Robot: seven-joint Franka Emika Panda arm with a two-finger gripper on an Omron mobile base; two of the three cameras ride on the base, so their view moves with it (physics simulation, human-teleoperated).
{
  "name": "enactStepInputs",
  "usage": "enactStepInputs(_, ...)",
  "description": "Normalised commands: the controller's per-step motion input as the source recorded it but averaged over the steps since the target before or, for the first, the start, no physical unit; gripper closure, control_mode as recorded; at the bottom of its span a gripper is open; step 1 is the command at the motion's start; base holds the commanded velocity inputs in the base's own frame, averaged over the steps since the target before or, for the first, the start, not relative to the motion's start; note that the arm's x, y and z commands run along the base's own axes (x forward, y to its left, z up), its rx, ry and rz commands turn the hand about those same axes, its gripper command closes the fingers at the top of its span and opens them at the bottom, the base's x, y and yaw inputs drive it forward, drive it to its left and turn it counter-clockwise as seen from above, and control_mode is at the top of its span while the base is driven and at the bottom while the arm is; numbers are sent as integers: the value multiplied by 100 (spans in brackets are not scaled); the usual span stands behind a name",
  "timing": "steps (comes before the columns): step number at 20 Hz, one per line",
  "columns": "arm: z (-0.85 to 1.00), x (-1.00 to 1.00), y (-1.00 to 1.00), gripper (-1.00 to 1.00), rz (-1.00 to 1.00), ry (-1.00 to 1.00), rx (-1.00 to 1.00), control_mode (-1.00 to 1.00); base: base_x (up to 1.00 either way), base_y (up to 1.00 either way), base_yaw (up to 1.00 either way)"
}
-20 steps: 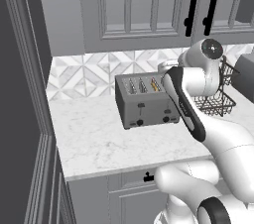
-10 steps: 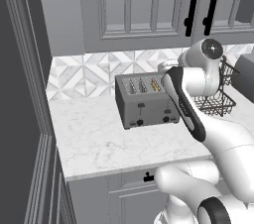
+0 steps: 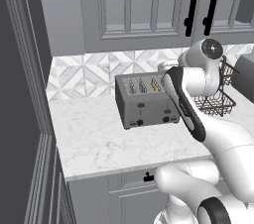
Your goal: Start the toaster. Once the lever pops up, take the bread to the plate on the dining counter.
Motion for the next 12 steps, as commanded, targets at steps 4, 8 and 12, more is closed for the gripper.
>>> enactStepInputs(4,0,0,0,-100,0,0,0,-100,0,0,0)
enactStepInputs(8,0,0,0,-100,0,0,0,-100,0,0,0)
enactStepInputs(12,0,0,0,-100,0,0,0,-100,0,0,0)
